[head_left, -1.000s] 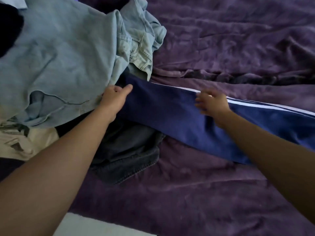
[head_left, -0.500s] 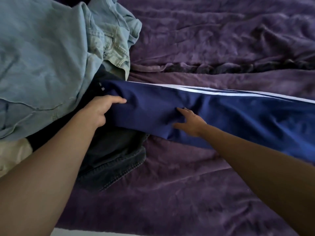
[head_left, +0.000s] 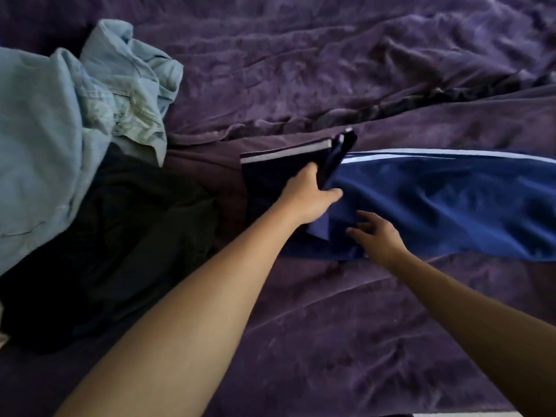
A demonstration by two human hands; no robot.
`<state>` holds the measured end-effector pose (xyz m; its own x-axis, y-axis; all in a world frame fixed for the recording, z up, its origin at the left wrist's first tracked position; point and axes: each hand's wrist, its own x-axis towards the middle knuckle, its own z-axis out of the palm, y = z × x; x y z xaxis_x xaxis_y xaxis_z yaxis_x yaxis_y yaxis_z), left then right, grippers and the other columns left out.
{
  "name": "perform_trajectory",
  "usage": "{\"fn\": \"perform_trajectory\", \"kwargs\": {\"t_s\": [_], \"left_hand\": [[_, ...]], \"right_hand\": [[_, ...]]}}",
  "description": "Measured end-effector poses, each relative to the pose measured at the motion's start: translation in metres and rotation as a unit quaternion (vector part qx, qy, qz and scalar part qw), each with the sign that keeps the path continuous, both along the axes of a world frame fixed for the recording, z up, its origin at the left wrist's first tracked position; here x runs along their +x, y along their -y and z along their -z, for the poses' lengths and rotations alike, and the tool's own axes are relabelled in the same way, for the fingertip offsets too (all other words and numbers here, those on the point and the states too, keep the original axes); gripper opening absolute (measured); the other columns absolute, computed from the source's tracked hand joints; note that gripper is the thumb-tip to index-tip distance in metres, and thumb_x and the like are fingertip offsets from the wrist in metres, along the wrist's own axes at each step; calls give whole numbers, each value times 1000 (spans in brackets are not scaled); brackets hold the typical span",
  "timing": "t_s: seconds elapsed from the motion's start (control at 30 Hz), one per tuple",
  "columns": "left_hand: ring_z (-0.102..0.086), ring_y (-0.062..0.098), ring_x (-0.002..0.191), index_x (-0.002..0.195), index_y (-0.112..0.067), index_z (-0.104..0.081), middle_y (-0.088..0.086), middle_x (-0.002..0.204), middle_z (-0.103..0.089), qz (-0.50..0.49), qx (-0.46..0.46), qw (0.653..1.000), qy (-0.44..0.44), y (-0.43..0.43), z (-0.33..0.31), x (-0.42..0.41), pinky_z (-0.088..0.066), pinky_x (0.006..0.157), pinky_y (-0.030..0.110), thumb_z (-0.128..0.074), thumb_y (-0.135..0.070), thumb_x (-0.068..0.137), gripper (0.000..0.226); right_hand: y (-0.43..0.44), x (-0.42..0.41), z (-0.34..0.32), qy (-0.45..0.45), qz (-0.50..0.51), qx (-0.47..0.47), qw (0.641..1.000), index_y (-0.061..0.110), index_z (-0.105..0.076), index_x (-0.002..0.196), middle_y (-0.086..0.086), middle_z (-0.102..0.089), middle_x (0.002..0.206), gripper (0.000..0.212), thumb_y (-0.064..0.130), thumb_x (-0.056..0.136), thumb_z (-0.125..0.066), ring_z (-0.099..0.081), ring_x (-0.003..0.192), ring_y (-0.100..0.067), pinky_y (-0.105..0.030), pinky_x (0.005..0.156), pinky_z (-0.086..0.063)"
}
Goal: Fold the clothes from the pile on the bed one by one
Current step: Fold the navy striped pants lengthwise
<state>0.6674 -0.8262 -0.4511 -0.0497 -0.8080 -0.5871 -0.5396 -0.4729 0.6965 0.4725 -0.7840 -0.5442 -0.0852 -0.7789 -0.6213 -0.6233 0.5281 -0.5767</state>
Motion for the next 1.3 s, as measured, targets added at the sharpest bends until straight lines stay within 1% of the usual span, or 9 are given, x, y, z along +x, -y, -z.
{"fn": "perform_trajectory", "kwargs": {"t_s": [0.1, 0.27, 0.4, 0.6, 0.73, 0.83, 1.0, 1.13, 1.3], "left_hand": [[-63, 28, 98, 132, -15, -46, 10, 123, -56, -49, 114, 986, -112, -9, 32, -29, -57, 78, 37, -57, -42, 92, 49], [-47, 34, 120, 128, -20, -54, 12, 132, -47, 26, -87, 963, 254, -26, 78, -1, -42, 95, 41, -59, -25, 89, 39], [-20, 35, 140, 145, -36, -31, 9, 156, -17, 144, -45, 917, 369, -17, 93, 17, -32, 104, 53, -66, -41, 84, 71], [-6, 40, 144, 149, -42, -15, 9, 160, 2, 298, 92, 871, 380, -40, 104, -29, -23, 108, 59, -56, -37, 90, 71], [-41, 30, 121, 137, -28, -45, 6, 141, -38, 276, -27, 891, 359, -34, 84, -95, -35, 96, 43, -50, -24, 89, 48], [-42, 27, 121, 136, -26, -48, 5, 142, -37, 271, -128, 909, 289, -27, 75, -160, -38, 96, 39, -50, -24, 91, 45], [-18, 29, 143, 150, -31, -24, 6, 160, -6, 349, -145, 897, 230, -21, 89, -260, -30, 108, 41, -43, -30, 97, 56], [1, 35, 147, 151, -38, -7, 1, 161, 10, 393, -29, 887, 239, -21, 115, -288, -21, 113, 49, -42, -29, 98, 64], [7, 33, 147, 150, -42, -2, -3, 160, 17, 420, 18, 870, 256, -14, 125, -287, -16, 114, 50, -44, -31, 97, 69]], "right_hand": [[1, -32, 2, -5, -4, -10, 1000, 22, -51, 136, -7, -66, 118, 53, 24, 86, -67, -63, 105, -29, -49, 91, -51], [8, -59, -6, -121, -100, -136, 978, 22, -53, 132, -2, -63, 123, 44, 24, 88, -57, -60, 111, -24, -41, 91, -49], [25, -36, -3, -138, -279, -263, 913, 24, -48, 139, -4, -46, 145, 54, 23, 86, -57, -42, 131, -27, -43, 94, -46], [29, -58, 24, -198, -480, -28, 854, 31, -25, 150, -1, -12, 162, 63, 35, 92, -49, -13, 147, -21, -42, 113, -22], [35, -133, -4, -106, -237, -153, 953, 22, -62, 125, -3, -60, 128, 36, 27, 89, -57, -53, 119, -25, -35, 95, -43], [52, -223, -28, -200, -55, -238, 949, 17, -66, 115, -8, -62, 115, 31, 22, 85, -62, -54, 110, -31, -40, 89, -44], [75, -357, -33, -306, 164, -135, 928, 15, -46, 134, -15, -48, 136, 59, 34, 82, -66, -42, 125, -37, -47, 99, -37], [77, -401, -10, -193, 248, -34, 949, 9, -40, 139, -15, -53, 137, 82, 49, 76, -73, -51, 124, -33, -38, 102, -40], [85, -431, -19, -52, 308, 42, 949, 11, -66, 105, -6, -70, 106, 73, 47, 46, -91, -67, 84, -22, -32, 80, -54]]}}
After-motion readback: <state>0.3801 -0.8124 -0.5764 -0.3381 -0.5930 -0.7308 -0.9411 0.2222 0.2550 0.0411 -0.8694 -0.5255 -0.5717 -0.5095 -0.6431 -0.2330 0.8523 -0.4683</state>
